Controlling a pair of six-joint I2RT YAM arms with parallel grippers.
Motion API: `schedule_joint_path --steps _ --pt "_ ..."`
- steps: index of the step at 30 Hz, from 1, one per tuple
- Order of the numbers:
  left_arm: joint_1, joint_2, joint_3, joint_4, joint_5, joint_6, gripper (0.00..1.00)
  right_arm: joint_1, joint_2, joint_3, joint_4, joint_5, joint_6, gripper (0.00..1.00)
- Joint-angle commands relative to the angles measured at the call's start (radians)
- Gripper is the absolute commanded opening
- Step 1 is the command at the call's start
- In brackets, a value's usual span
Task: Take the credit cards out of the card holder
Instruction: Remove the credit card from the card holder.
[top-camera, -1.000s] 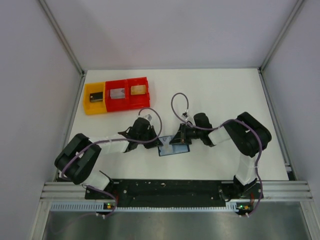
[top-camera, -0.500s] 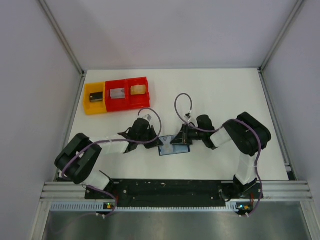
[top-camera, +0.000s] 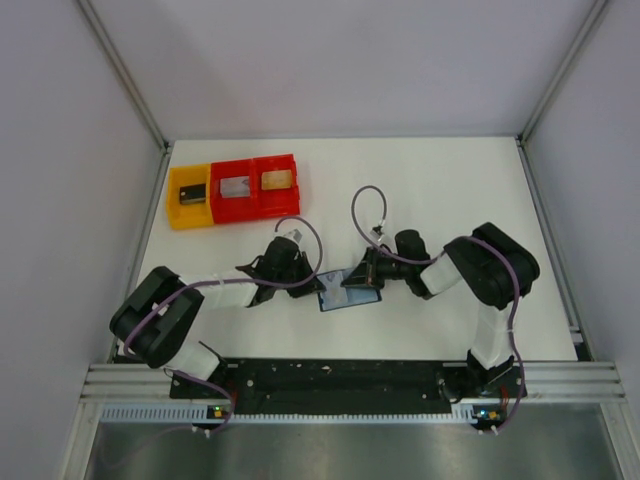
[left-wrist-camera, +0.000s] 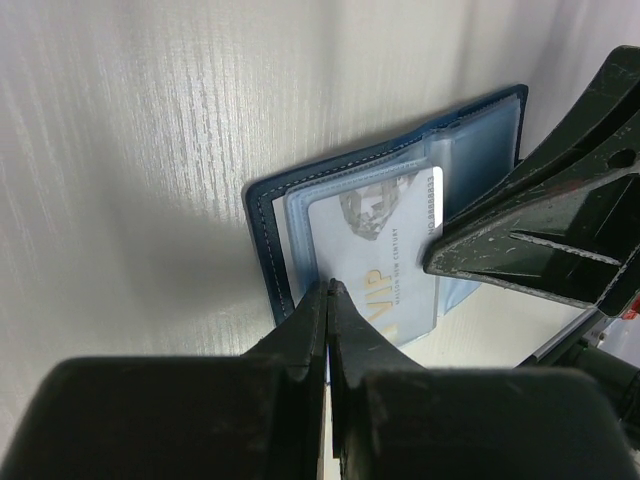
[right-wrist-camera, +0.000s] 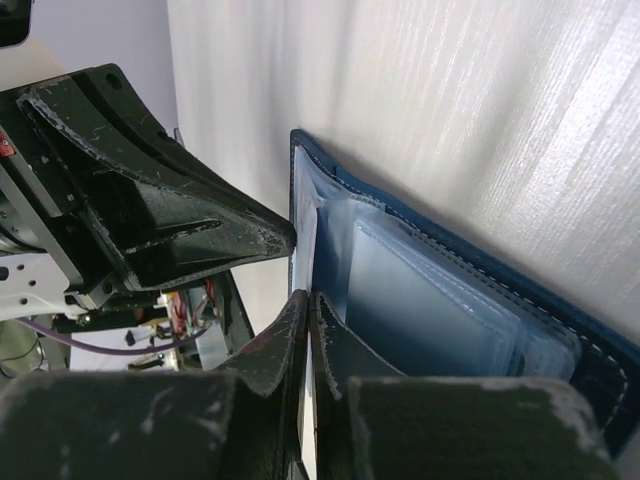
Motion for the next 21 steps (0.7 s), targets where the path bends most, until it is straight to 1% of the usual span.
schedule_joint_path --steps 1,8,14,19,21 --pt "-0.002 0.033 -0.042 -0.107 -0.069 0.014 0.0 -0.022 0.01 -0.011 0.084 -0.025 0.006 0.0" --pt "0.0 0.049 -0.042 -0.111 -0.075 0.005 0.0 -0.043 0.009 -0.027 0.098 -0.051 -0.003 0.0" --pt "0.0 0.046 -0.044 -0.101 -0.064 0.007 0.0 -0.06 0.0 -0.031 0.048 -0.06 -0.035 0.0" --pt "-0.002 -0.034 -0.054 -0.027 0.002 -0.013 0.0 -0.06 0.003 -0.018 0.028 -0.06 -0.045 0.0" --pt "-0.006 -0.068 -0.044 -0.007 0.015 -0.016 0.02 -0.06 0.004 -0.015 0.02 -0.057 -0.049 0.0"
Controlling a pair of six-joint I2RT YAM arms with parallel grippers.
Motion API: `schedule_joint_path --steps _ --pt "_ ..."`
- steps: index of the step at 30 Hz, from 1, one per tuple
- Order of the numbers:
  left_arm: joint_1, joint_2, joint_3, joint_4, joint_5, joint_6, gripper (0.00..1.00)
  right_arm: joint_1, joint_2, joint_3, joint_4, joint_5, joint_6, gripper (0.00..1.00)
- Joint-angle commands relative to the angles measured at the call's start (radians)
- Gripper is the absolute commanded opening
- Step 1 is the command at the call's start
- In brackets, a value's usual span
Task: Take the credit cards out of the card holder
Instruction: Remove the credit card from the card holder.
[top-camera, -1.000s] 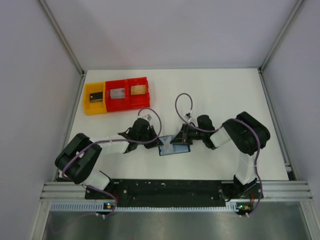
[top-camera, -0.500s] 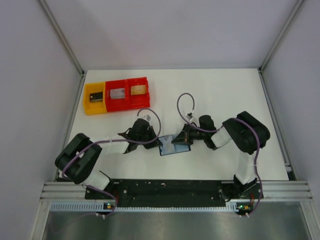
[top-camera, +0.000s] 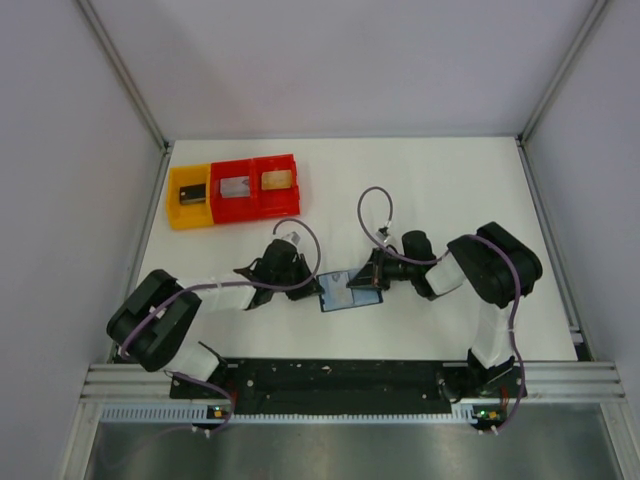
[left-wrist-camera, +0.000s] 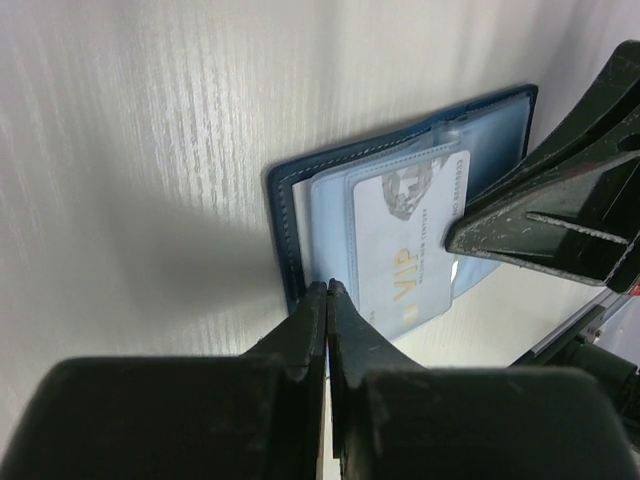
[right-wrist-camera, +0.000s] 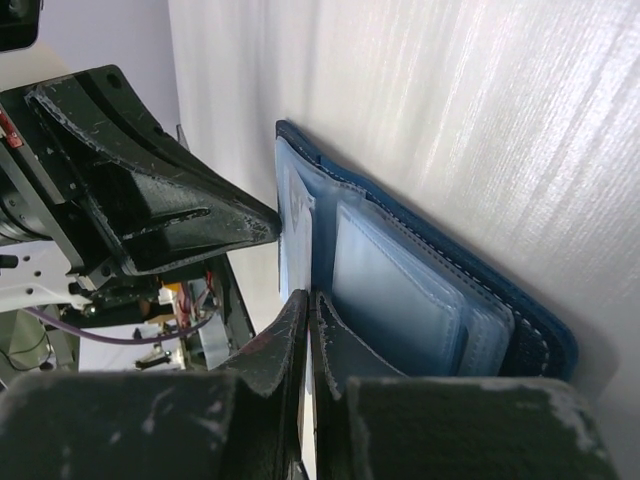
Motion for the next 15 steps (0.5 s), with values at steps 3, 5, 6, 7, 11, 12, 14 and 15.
schedule_joint_path --steps 3,5,6,7,11,12,14,15 --pt "-0.02 -0.077 0.023 -0.024 0.031 0.023 0.04 -0.01 -0.002 0.019 -0.016 -0.008 -0.046 0.0" --pt "-0.023 -0.069 0.052 -0.031 0.032 0.032 0.04 -0.008 -0.001 0.021 -0.014 -0.008 -0.048 0.0" --pt "-0.023 -0.06 0.063 -0.035 0.035 0.035 0.04 -0.008 -0.002 0.021 -0.014 -0.01 -0.048 0.0" --pt "-0.025 -0.049 0.072 -0.033 0.037 0.036 0.04 -0.008 -0.001 0.023 -0.016 -0.011 -0.046 0.0" --pt "-0.035 0.004 0.097 -0.027 0.042 0.052 0.03 -0.007 -0.002 0.024 -0.016 -0.008 -0.046 0.0" --pt "-0.037 0.024 0.105 -0.034 0.037 0.056 0.02 -0.007 -0.001 0.024 -0.014 -0.008 -0.045 0.0" --pt "-0.04 0.047 0.105 -0.044 0.034 0.059 0.0 -0.004 -0.001 0.024 -0.007 -0.01 -0.039 0.0" --pt "-0.04 0.057 0.103 -0.053 0.026 0.058 0.0 -0.005 -0.004 0.023 0.001 -0.013 -0.032 0.0"
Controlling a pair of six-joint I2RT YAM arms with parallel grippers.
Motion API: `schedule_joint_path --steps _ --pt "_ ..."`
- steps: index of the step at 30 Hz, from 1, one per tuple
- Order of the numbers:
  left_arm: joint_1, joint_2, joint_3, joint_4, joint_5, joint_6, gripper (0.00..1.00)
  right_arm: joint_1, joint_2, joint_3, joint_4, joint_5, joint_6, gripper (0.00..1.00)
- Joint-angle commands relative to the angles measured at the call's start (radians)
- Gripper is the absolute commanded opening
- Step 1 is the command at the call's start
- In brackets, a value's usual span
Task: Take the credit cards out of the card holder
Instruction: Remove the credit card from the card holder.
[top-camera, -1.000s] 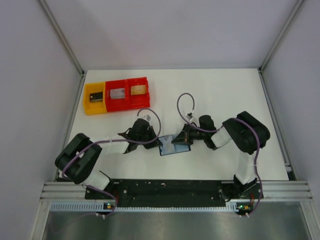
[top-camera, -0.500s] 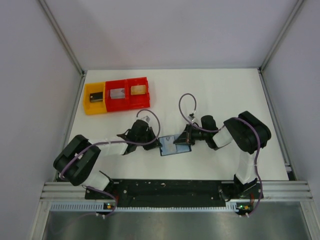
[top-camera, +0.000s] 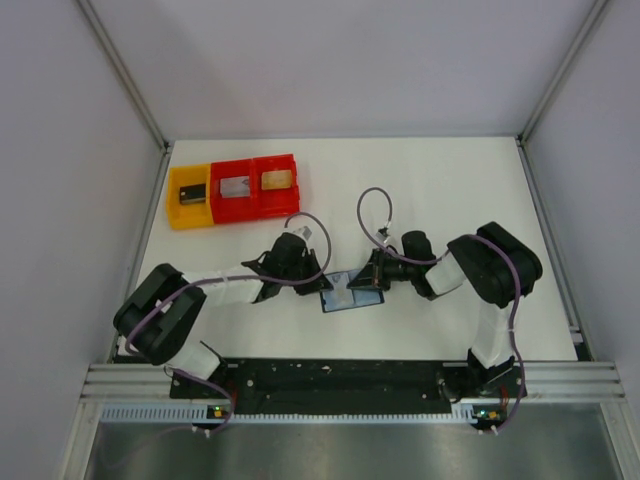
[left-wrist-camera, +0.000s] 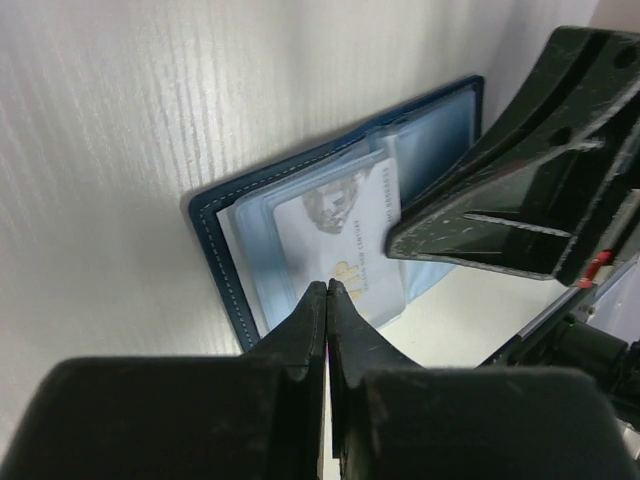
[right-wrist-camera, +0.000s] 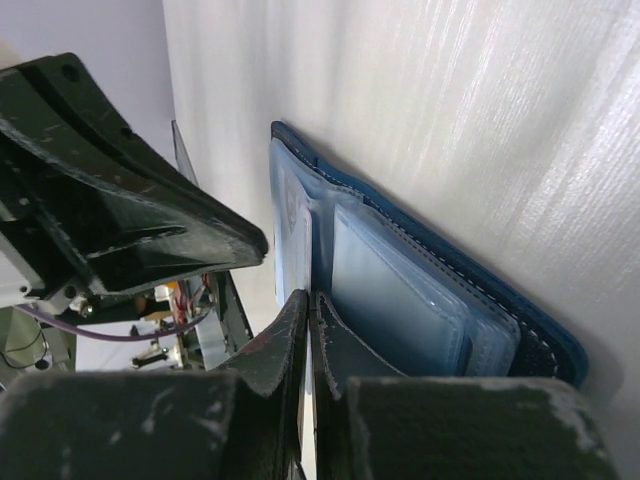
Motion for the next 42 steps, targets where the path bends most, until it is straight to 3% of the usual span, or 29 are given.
schedule_joint_path --steps 1,11,18,25,42 --pt "-0.007 0.051 0.017 -0.013 -0.016 0.025 0.0 -0.005 -0.002 0.018 0.034 -0.008 -0.003 0.0" --pt "-0.007 0.081 -0.034 -0.061 -0.068 0.023 0.0 -0.014 -0.009 -0.022 0.146 0.014 0.085 0.11" --pt "-0.007 0.081 -0.039 -0.07 -0.078 0.02 0.0 -0.02 -0.009 -0.028 0.155 0.026 0.088 0.1" --pt "-0.007 0.082 -0.036 -0.073 -0.078 0.019 0.0 -0.025 -0.005 -0.034 0.166 0.032 0.085 0.0" --pt "-0.007 0.079 -0.045 -0.084 -0.085 0.005 0.0 -0.059 -0.036 -0.038 0.08 0.025 0.016 0.0"
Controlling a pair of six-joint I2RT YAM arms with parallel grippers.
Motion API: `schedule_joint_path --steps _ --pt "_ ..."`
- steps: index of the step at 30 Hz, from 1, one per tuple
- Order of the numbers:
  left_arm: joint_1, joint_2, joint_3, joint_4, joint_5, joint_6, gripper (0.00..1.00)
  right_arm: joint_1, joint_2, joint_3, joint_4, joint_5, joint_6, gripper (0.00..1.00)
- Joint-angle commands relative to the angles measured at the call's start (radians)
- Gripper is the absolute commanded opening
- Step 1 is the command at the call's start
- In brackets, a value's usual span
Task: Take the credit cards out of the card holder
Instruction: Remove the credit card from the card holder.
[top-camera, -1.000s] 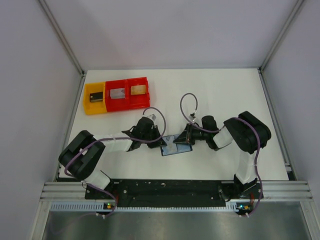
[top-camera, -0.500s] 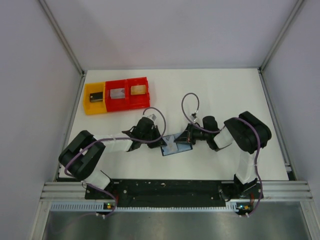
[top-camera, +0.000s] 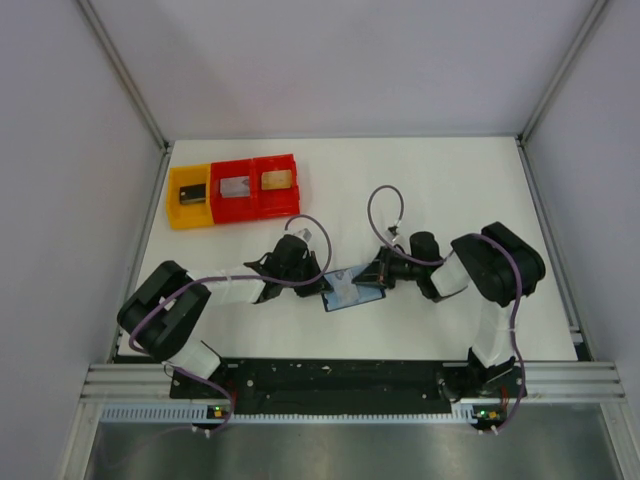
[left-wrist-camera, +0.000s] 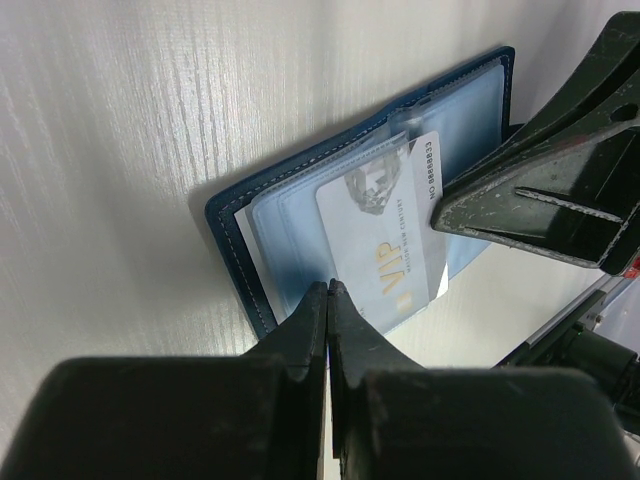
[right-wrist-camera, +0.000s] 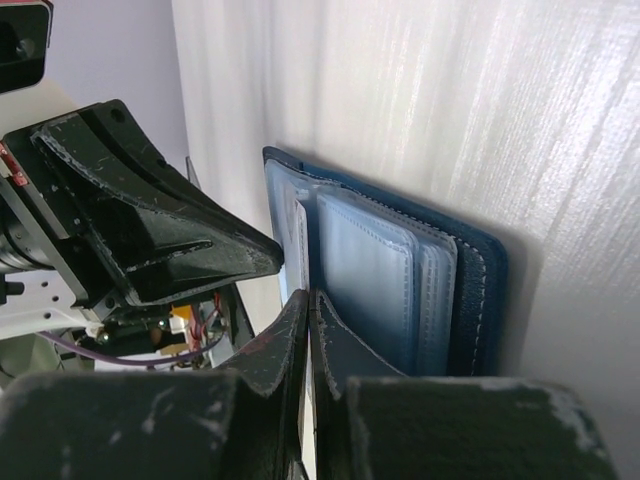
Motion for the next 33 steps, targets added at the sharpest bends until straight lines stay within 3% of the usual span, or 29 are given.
schedule_joint_path --steps 1,6,11,15,31,33 --pt "-0.001 0.027 -0.038 -0.092 -0.067 0.019 0.0 -0.014 -0.043 0.003 -0.027 0.008 -0.058 0.0" --pt "-0.001 0.015 -0.034 -0.103 -0.075 0.027 0.0 -0.017 -0.076 0.02 -0.098 0.01 -0.103 0.0" --pt "-0.003 0.018 -0.035 -0.098 -0.067 0.028 0.0 -0.009 -0.073 0.054 -0.121 -0.001 -0.107 0.15" --pt "-0.001 0.015 -0.034 -0.1 -0.07 0.031 0.0 0.01 -0.053 0.092 -0.166 -0.004 -0.127 0.17" --pt "-0.001 0.004 -0.04 -0.103 -0.072 0.03 0.0 0.02 -0.001 0.149 -0.236 -0.029 -0.184 0.16" --pt "-0.003 0.004 -0.043 -0.105 -0.073 0.03 0.0 0.021 -0.002 0.152 -0.245 -0.029 -0.195 0.1"
